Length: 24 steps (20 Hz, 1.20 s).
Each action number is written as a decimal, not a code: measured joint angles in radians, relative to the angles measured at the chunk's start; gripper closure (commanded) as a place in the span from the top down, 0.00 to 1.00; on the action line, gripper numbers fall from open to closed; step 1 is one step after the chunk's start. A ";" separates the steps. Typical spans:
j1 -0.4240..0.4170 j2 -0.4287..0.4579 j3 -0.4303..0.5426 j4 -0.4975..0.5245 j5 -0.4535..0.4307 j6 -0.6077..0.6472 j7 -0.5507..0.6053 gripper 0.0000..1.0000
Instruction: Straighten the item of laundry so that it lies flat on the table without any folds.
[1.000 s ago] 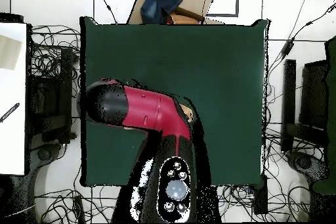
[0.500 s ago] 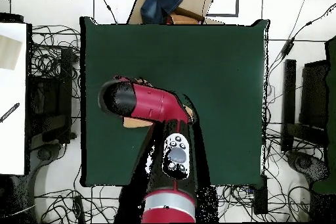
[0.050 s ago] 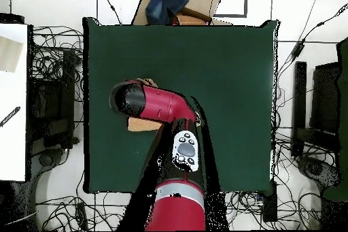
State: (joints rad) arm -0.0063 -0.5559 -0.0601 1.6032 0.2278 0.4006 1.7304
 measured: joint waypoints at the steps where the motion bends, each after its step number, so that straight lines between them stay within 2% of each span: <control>1: -0.004 0.001 0.000 0.000 0.000 0.000 0.000 0.00; 10: -0.047 -0.001 0.007 -0.003 0.000 0.000 0.000 0.00; 15: -0.101 -0.029 0.033 0.005 -0.001 0.003 0.000 0.00; 21: -0.199 -0.185 0.054 0.070 -0.003 0.142 -0.001 0.00; 24: -0.252 -0.289 0.053 0.080 -0.024 0.313 -0.002 0.00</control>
State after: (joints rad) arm -0.2583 -0.8447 -0.0069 1.6828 0.2039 0.7137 1.7281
